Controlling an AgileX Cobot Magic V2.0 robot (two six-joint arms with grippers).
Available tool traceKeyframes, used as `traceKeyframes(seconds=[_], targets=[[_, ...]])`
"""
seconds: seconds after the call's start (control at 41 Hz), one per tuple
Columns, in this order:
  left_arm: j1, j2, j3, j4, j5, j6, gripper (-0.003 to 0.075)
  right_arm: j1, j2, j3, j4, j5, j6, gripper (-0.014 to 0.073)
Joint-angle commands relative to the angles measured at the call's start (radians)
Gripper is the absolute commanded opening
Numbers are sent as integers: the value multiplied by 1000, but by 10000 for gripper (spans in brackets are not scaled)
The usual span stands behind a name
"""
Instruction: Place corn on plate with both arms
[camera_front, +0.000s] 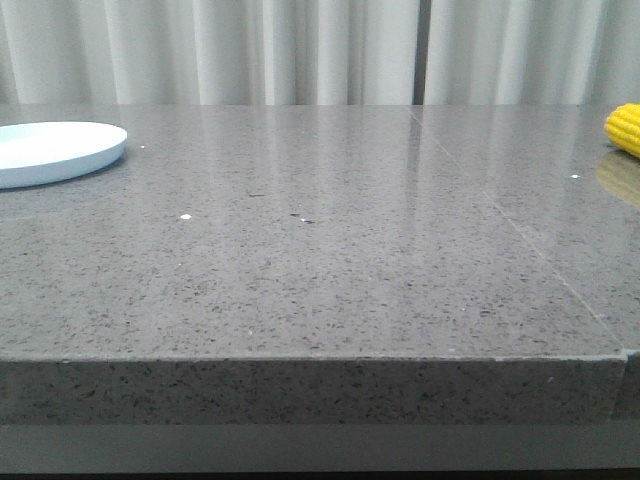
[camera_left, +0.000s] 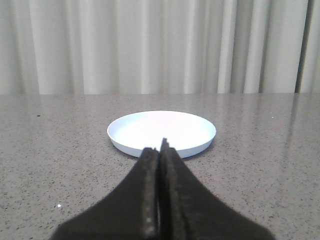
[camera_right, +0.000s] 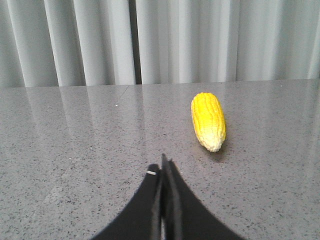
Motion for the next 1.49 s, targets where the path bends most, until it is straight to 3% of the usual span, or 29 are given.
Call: traceKeyframes(seconds=[0.0, 0.171, 0.391, 0.537, 0.928, 1.465], targets=[[0, -17, 22, 0, -91, -9, -20, -5, -17, -22, -5, -112, -5, -67], [0, -17, 15, 0, -147, -9, -20, -5, -17, -29, -4, -123, -5, -67], [0, -12, -167, 0, -103, -9, -20, -5, -11, -215, -4, 30, -5, -67], [0, 19, -355, 0, -8, -9, -20, -5, 57, -406, -4, 160, -5, -67], [0, 335, -798, 0, 441, -9, -20, -5, 409, -771, -5, 451, -5, -67], [0, 575, -793, -6, 583, -9, -20, -5, 709, -792, -11, 622, -7, -67]])
